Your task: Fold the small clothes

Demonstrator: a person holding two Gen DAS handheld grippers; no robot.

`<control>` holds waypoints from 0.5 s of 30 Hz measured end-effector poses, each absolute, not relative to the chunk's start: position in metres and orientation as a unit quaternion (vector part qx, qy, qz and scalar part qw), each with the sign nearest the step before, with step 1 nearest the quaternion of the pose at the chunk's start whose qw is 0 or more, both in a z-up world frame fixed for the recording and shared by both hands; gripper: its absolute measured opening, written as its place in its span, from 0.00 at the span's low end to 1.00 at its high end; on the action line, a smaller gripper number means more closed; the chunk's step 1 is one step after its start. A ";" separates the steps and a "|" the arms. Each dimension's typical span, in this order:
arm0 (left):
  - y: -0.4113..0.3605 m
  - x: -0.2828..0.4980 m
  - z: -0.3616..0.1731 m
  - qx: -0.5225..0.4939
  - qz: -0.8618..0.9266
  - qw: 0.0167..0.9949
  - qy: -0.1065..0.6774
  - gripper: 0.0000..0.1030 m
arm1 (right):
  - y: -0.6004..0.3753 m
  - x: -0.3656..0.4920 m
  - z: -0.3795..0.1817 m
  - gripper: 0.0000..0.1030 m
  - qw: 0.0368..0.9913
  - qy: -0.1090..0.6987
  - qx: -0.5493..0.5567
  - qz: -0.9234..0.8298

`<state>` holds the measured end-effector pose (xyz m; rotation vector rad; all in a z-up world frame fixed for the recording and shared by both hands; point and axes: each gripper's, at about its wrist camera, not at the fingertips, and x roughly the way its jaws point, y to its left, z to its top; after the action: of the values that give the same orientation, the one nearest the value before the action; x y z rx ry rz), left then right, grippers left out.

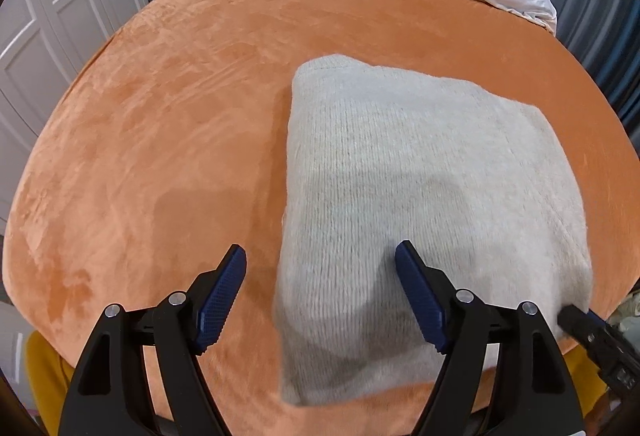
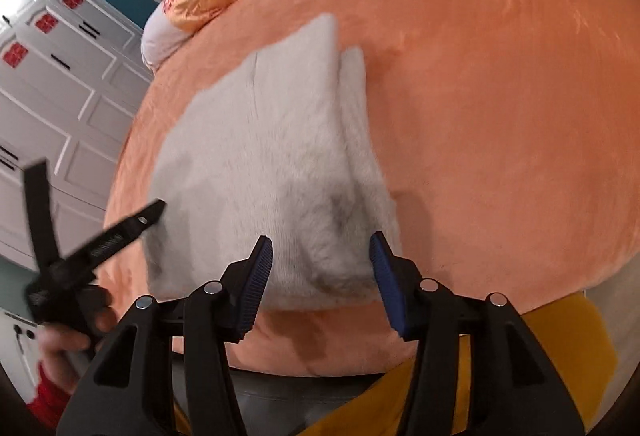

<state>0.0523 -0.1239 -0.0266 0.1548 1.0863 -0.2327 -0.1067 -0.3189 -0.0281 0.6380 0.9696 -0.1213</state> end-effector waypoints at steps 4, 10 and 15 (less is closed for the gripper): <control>-0.124 0.046 -0.025 0.092 -0.108 0.847 0.513 0.73 | -0.319 -0.110 0.000 0.08 0.847 0.431 0.307 -0.036; -0.125 0.037 -0.030 0.105 -0.103 0.843 0.517 0.73 | -0.315 -0.123 0.006 0.07 0.854 0.442 0.270 -0.045; -0.127 0.032 -0.035 0.117 -0.102 0.840 0.520 0.74 | -0.321 -0.116 -0.042 0.08 0.818 0.491 0.294 -0.065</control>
<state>0.0317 -0.1272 -0.0353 0.2474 1.0997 -0.2156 -0.1157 -0.3205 -0.0418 0.6261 1.0457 -0.1379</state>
